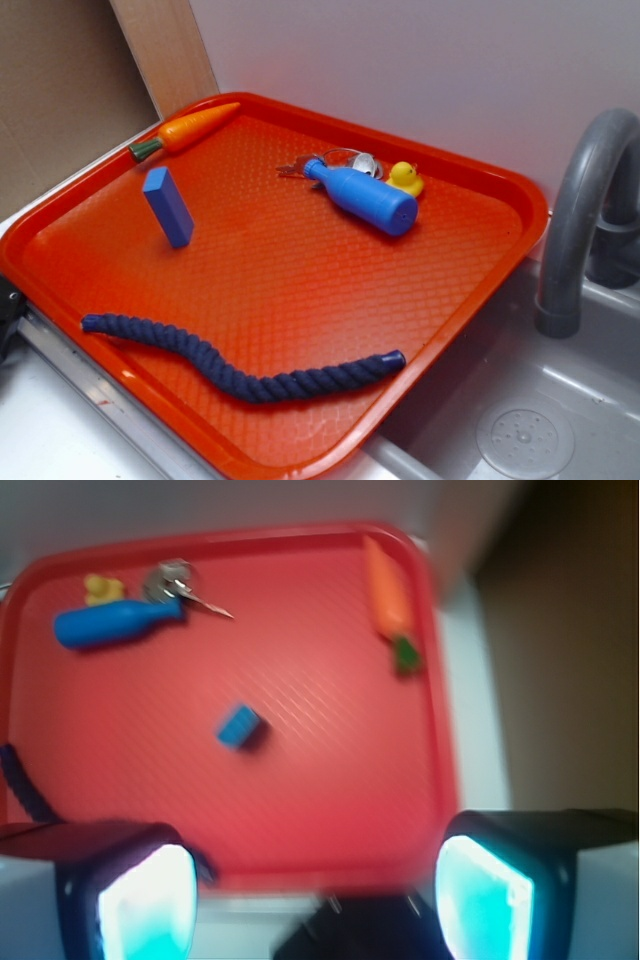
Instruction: Grab the yellow duck.
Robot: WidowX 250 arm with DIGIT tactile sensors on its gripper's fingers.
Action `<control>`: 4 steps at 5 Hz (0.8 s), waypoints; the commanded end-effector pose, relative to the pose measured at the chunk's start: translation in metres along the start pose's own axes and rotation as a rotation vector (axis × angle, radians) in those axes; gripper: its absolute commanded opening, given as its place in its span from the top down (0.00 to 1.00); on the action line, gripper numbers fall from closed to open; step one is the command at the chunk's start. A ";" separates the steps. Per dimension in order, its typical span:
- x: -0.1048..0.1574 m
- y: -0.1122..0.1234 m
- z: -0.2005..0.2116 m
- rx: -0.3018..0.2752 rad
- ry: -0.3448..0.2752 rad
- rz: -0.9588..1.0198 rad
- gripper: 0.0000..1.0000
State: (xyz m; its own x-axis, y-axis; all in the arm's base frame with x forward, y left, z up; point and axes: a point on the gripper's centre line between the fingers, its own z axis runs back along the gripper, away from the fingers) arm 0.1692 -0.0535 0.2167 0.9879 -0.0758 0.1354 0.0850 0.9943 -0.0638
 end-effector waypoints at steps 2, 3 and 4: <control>0.110 -0.099 -0.078 -0.067 -0.147 -0.005 0.00; 0.128 -0.123 -0.109 -0.102 -0.172 0.078 0.00; 0.140 -0.156 -0.139 -0.085 -0.155 0.066 0.00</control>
State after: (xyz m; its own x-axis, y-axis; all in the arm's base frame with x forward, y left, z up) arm 0.3074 -0.2178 0.0798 0.9758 0.0086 0.2186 0.0166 0.9934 -0.1132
